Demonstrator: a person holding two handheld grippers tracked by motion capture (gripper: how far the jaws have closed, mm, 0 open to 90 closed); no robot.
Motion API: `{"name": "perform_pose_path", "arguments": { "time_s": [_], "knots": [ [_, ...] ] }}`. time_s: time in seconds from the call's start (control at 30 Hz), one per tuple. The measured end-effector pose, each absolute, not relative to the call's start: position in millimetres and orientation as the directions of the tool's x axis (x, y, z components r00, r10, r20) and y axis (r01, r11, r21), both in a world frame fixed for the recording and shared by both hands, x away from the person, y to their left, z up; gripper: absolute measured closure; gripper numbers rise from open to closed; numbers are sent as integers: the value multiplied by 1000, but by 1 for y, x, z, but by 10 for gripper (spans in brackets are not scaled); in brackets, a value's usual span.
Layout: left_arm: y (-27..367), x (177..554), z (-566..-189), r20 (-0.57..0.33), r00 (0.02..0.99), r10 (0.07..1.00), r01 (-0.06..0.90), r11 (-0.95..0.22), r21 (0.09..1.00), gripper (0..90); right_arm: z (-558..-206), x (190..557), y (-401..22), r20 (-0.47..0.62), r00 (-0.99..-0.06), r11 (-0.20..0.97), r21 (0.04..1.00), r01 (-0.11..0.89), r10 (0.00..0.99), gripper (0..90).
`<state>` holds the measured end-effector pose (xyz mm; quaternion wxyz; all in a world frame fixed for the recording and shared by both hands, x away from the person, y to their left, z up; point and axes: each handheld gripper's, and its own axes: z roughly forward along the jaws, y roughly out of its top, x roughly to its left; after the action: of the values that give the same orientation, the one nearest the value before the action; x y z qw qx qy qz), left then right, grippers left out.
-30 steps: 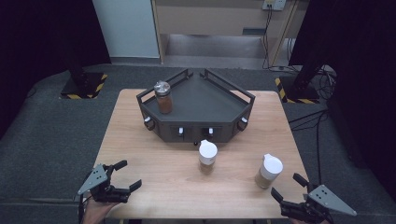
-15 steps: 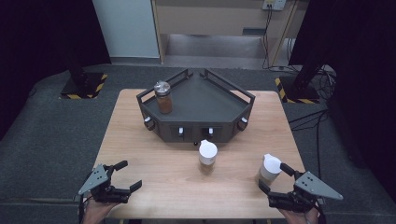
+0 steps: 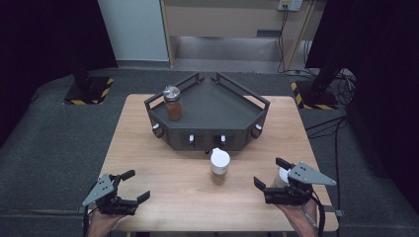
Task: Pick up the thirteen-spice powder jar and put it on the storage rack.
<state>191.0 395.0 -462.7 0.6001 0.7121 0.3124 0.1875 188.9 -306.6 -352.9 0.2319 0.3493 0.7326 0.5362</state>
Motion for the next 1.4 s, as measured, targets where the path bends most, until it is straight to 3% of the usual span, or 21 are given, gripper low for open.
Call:
{"name": "perform_pose_path", "arguments": {
  "time_s": [0.63,1.4],
  "knots": [
    [395,192,-462,-113,738,666,227,-88,970,23,-360,240,-255,56,-722,231,928,292,689,42],
    [395,192,-462,-111,738,665,226,-88,970,24,-384,277,-219,94,-726,247,904,349,681,59]
  ]
}}
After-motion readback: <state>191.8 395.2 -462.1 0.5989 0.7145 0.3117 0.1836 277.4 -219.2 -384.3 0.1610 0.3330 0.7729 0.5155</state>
